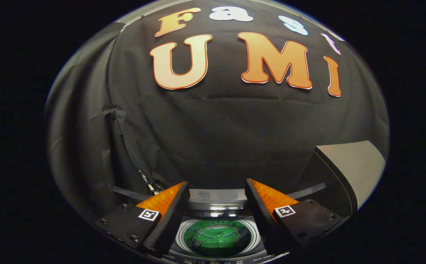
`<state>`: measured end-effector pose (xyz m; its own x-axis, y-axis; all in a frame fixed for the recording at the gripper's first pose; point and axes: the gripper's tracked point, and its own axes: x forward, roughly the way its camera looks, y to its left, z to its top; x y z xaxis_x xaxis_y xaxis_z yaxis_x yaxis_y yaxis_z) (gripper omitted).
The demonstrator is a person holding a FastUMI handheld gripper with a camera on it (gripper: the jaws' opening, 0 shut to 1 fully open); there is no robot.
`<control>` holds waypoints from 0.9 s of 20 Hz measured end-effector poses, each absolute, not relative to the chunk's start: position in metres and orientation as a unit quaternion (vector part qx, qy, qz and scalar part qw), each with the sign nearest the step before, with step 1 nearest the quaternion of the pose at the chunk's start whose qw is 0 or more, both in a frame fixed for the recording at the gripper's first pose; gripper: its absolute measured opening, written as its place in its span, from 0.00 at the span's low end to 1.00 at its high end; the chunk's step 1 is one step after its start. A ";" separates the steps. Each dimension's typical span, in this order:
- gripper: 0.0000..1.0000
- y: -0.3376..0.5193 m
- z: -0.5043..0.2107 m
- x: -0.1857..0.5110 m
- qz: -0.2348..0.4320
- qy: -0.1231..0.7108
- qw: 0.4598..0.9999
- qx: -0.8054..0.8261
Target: Put the clothes into the washing machine and then close the washing machine lid.
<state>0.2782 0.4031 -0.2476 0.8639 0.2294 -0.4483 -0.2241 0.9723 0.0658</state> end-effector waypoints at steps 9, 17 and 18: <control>0.98 0.396 -0.327 0.240 0.111 0.303 0.946 0.011; 0.98 0.397 -0.395 0.208 0.117 0.375 0.920 0.001; 0.98 0.397 -0.401 0.205 0.118 0.382 0.917 0.001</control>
<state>0.2047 0.3973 -0.4015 0.6807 0.2162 -0.6999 -0.2149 0.9724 0.0914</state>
